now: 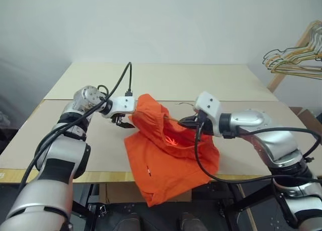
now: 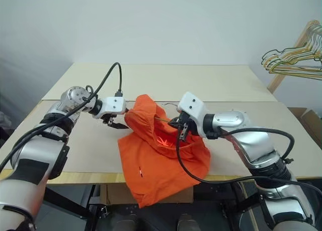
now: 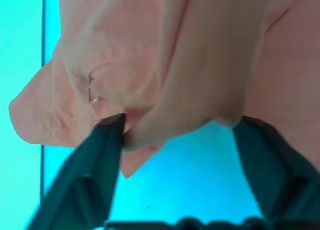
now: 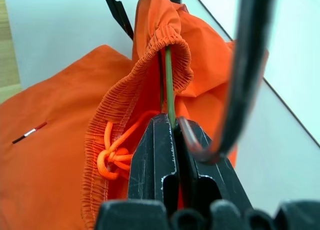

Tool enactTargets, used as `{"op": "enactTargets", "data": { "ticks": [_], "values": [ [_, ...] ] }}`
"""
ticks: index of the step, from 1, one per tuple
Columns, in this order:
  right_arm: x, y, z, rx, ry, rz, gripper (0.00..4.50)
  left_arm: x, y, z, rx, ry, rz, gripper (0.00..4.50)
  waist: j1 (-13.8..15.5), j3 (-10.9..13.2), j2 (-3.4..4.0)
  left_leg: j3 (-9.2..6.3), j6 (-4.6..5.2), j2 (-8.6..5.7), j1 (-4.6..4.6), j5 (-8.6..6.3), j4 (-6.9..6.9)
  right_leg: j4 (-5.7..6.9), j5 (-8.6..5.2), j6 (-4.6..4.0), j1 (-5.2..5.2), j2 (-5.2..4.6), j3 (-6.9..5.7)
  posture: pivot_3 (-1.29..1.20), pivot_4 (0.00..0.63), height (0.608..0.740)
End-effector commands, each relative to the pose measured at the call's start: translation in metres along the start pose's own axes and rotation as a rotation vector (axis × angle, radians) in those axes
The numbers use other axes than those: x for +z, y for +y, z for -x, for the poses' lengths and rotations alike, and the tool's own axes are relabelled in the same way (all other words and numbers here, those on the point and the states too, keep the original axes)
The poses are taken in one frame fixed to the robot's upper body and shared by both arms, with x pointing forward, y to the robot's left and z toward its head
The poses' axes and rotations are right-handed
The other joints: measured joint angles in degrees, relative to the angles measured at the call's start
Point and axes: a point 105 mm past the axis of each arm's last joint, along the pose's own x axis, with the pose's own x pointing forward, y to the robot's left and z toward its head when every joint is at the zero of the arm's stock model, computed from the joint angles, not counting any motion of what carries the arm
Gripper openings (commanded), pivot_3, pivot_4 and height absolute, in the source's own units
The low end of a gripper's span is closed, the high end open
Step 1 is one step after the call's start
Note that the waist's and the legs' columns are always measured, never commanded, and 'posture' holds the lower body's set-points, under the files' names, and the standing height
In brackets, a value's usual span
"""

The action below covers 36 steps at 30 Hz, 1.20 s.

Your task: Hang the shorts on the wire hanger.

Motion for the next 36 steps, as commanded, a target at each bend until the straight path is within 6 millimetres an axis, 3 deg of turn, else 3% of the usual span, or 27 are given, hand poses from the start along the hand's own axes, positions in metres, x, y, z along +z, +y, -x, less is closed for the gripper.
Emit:
{"op": "enactTargets", "data": {
  "ticks": [1, 8, 18, 28, 36],
  "values": [
    [0.017, -0.007, 0.012, -0.035, -0.052, 0.053, 0.0, 0.009, 0.012, 0.004, 0.051, -0.012, -0.024, 2.24, -0.1, 0.0, 0.0, 0.0, 0.0, 0.0, 0.0, 0.0, 0.0, 0.0, 0.0, 0.0, 0.0, 0.0, 0.0, 0.01, 0.0, 0.74],
    [0.019, -0.008, 0.016, -0.032, -0.057, 0.045, 0.0, 0.012, 0.018, 0.005, 0.101, -0.038, -0.01, 0.01, -0.1, 0.0, 0.0, 0.0, 0.0, 0.0, 0.0, 0.0, 0.0, 0.0, 0.0, 0.0, 0.0, 0.0, 0.0, 0.01, 0.0, 0.74],
    [0.014, -0.006, 0.023, -0.016, -0.043, 0.038, 0.0, 0.017, 0.019, 0.011, 0.103, -0.096, 0.013, 0.01, -0.1, 0.0, 0.0, 0.0, 0.0, 0.0, 0.0, 0.0, 0.0, 0.0, 0.0, 0.0, 0.0, 0.0, 0.0, 0.01, 0.0, 0.74],
    [-0.016, -0.017, 0.033, -0.058, 0.112, 0.097, 0.0, 0.011, 0.035, 0.033, 0.206, -0.092, 0.06, 0.01, 0.0, 0.0, 0.0, 0.01, 0.0, 0.0, 0.02, 0.0, 0.0, 0.01, 0.0, 0.0, 0.0, 0.0, 0.0, 0.03, 0.0, 0.74],
    [-0.014, -0.026, 0.043, -0.089, 0.139, 0.12, 0.0, 0.003, 0.021, 0.029, 0.144, -0.083, 0.055, 0.01, 0.0, 0.0, 0.0, 0.02, 0.0, -0.01, -0.01, 0.0, 0.0, -0.01, -0.01, 0.0, -0.02, -0.01, 0.01, 0.02, 0.0, 0.74]
  ]
}}
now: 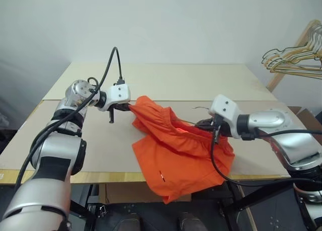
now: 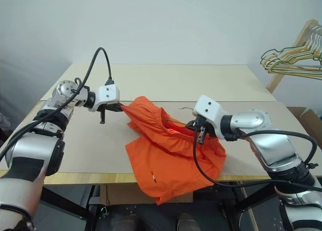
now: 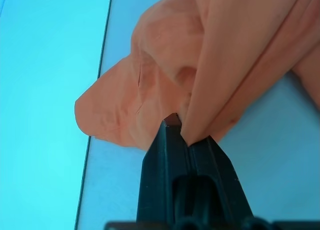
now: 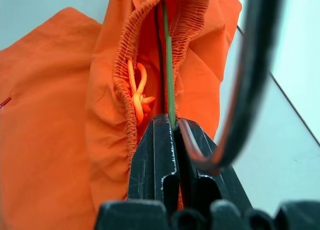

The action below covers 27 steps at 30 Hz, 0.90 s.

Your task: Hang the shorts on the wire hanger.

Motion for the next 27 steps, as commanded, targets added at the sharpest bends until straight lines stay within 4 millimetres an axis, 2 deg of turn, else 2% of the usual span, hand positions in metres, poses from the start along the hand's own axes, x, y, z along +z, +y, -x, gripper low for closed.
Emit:
{"op": "enactTargets", "data": {
  "ticks": [1, 6, 10, 14, 20, 24, 25, 27],
  "values": [
    [0.012, -0.015, 0.014, -0.059, -0.016, 0.039, 0.0, -0.001, -0.001, 0.007, -0.005, -0.006, -0.029, 0.01, 0.0, 0.0, 0.0, 0.0, 0.0, 0.0, 0.01, 0.0, 0.0, 0.0, 0.0, 0.0, 0.0, 0.0, 0.0, 0.02, 0.0, 0.74],
    [0.024, -0.021, 0.025, -0.038, -0.032, 0.001, 0.0, -0.008, -0.015, 0.003, -0.071, 0.021, -0.118, 0.01, -0.1, 0.0, 0.0, 0.01, 0.0, 0.02, 0.02, 0.0, 0.0, 0.01, 0.01, -0.02, -0.01, 0.01, 0.0, 0.01, 0.0, 0.74],
    [0.034, -0.018, 0.027, 0.019, -0.029, -0.007, 0.0, 0.001, -0.007, -0.002, -0.007, -0.008, -0.143, 0.01, 0.0, 0.0, 0.0, 0.02, 0.0, 0.02, 0.0, 0.0, 0.0, 0.0, 0.01, -0.02, -0.02, 0.0, 0.01, 0.01, 0.0, 0.74],
    [0.041, -0.015, 0.027, 0.076, -0.001, -0.041, 0.0, 0.019, 0.001, 0.006, -0.02, -0.063, -0.175, 0.91, 0.0, 0.0, 0.01, 0.02, 0.0, 0.02, 0.0, 0.0, 0.01, 0.02, 0.01, -0.02, -0.03, -0.01, -0.01, 0.01, 0.0, 0.74],
    [0.043, -0.016, 0.032, 0.121, 0.08, -0.088, 0.0, 0.044, 0.002, 0.028, -0.129, -0.186, -0.178, 2.95, 0.0, 0.0, 0.02, 0.05, -0.01, 0.03, -0.08, 0.0, 0.0, 0.01, 0.01, -0.04, -0.14, -0.01, 0.0, 0.01, 0.0, 0.74],
    [0.045, -0.018, 0.031, 0.144, 0.132, -0.082, 0.0, 0.067, -0.002, 0.028, -0.199, -0.288, -0.196, 4.29, -0.3, 0.0, 0.07, 0.07, 0.0, 0.05, -0.09, -0.01, -0.02, 0.03, -0.02, -0.07, -0.17, -0.02, 0.01, 0.0, 0.0, 0.74],
    [0.047, -0.018, 0.03, 0.152, 0.138, -0.077, 0.0, 0.074, -0.004, 0.026, -0.207, -0.322, -0.202, 4.47, -0.3, 0.0, 0.08, 0.07, 0.0, 0.06, -0.1, 0.0, -0.02, 0.06, -0.02, -0.07, -0.2, -0.02, 0.01, 0.0, 0.0, 0.74],
    [0.051, -0.019, 0.029, 0.169, 0.142, -0.072, 0.0, 0.088, -0.008, 0.019, -0.217, -0.393, -0.22, 4.47, -0.3, 0.1, 0.12, 0.08, -0.01, 0.06, -0.1, 0.0, -0.01, 0.07, -0.02, -0.06, -0.21, -0.02, 0.03, 0.0, 0.0, 0.74]
  ]
}}
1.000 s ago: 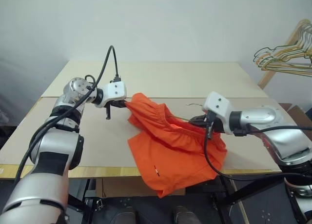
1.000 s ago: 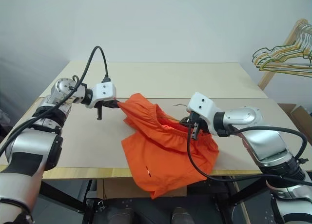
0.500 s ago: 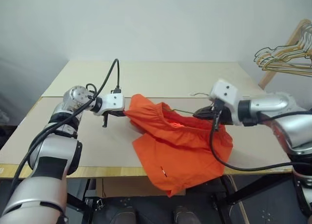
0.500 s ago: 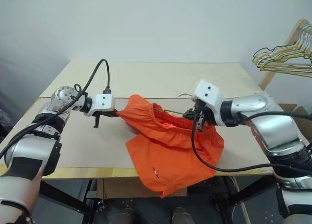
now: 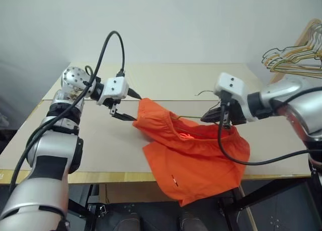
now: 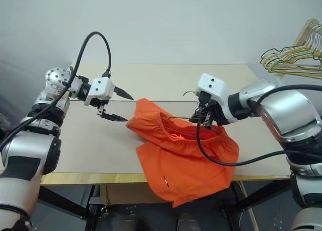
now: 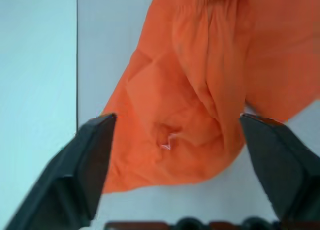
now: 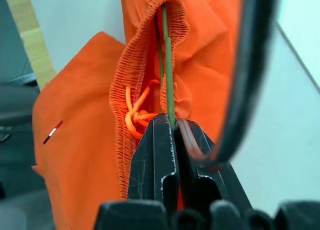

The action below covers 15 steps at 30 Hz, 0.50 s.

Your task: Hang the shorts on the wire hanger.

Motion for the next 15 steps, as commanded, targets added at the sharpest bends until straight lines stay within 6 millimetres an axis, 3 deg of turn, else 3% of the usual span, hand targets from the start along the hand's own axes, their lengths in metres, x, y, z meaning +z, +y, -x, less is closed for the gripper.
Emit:
{"op": "enactTargets", "data": {
  "ticks": [1, 10, 15],
  "values": [
    [0.015, -0.004, 0.008, -0.005, -0.01, 0.031, 0.0, 0.029, 0.007, -0.016, -0.014, -0.125, -0.06, 4.47, 0.1, 0.0, 0.01, 0.0, 0.0, 0.0, 0.0, 0.0, 0.01, 0.0, 0.0, 0.0, 0.0, 0.0, 0.0, 0.0, 0.0, 0.74],
    [0.039, -0.006, 0.014, 0.019, -0.038, 0.065, 0.0, 0.022, -0.003, -0.062, -0.139, -0.021, -0.08, 4.47, -0.6, 0.0, 0.05, 0.02, 0.0, -0.03, -0.01, 0.0, 0.0, 0.01, 0.0, 0.0, -0.04, 0.02, 0.04, -0.03, 0.0, 0.74],
    [0.044, -0.006, 0.016, 0.019, -0.04, 0.078, 0.0, 0.025, 0.002, -0.069, -0.12, -0.025, -0.079, 3.3, -1.2, 0.0, 0.05, 0.01, 0.0, -0.03, -0.06, 0.0, 0.0, 0.0, 0.0, 0.01, -0.06, 0.01, 0.04, -0.04, 0.0, 0.74]
  ]
}}
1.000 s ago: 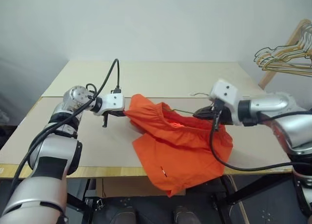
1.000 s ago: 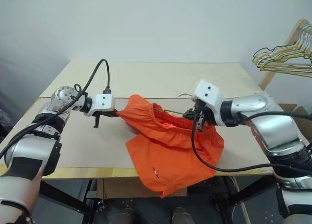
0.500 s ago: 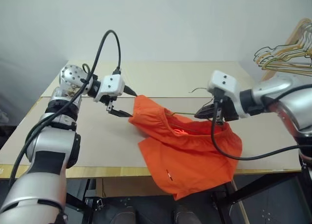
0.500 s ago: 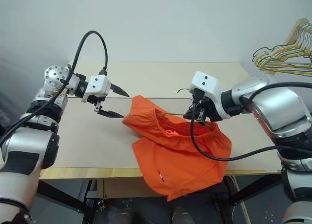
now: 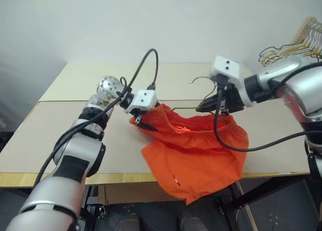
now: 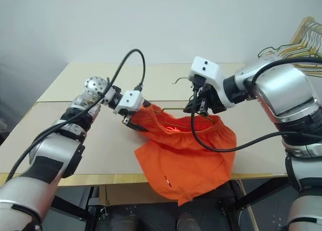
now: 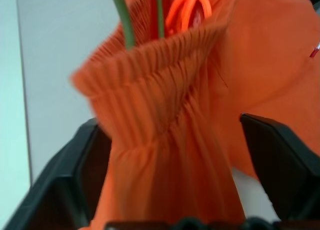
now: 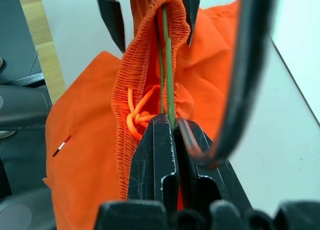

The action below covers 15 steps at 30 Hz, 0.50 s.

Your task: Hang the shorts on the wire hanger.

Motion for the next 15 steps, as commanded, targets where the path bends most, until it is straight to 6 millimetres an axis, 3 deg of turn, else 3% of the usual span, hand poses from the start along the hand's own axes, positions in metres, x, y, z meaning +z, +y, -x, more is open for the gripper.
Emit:
{"op": "enactTargets", "data": {
  "ticks": [1, 9, 13, 15],
  "values": [
    [0.0101, -0.0019, 0.0084, -0.023, -0.016, 0.027, 0.0, 0.0174, 0.0168, 0.0068, 0.056, -0.018, -0.058, 2.93, -0.1, 0.0, 0.0, 0.0, 0.0, 0.0, -0.02, 0.0, 0.0, 0.0, 0.0, 0.0, -0.02, 0.0, 0.0, -0.04, 0.0, 0.74],
    [0.0079, -0.0029, 0.009, -0.038, -0.021, 0.088, 0.0, 0.0149, 0.0195, 0.0102, 0.087, -0.01, -0.048, 0.2, -0.4, 0.0, 0.01, 0.0, 0.0, -0.01, -0.14, 0.0, -0.01, 0.08, 0.0, 0.0, -0.22, 0.0, 0.02, -0.03, 0.0, 0.74],
    [0.0049, -0.0083, 0.0076, -0.085, -0.028, 0.134, 0.0, 0.012, 0.0208, 0.0119, 0.114, -0.004, -0.039, 0.04, -0.4, 0.0, 0.01, 0.01, 0.0, -0.06, -0.29, 0.0, 0.03, 0.34, -0.01, 0.01, -0.43, -0.01, 0.07, -0.03, 0.0, 0.74],
    [0.0015, -0.0116, 0.0085, -0.117, -0.019, 0.144, 0.61, 0.0109, 0.0231, 0.0121, 0.14, -0.006, -0.025, 0.0, -0.3, 0.0, 0.01, 0.01, 0.0, -0.07, -0.29, 0.0, 0.03, 0.4, -0.01, 0.0, -0.47, -0.01, 0.09, -0.04, 0.0, 0.74]
  ]
}}
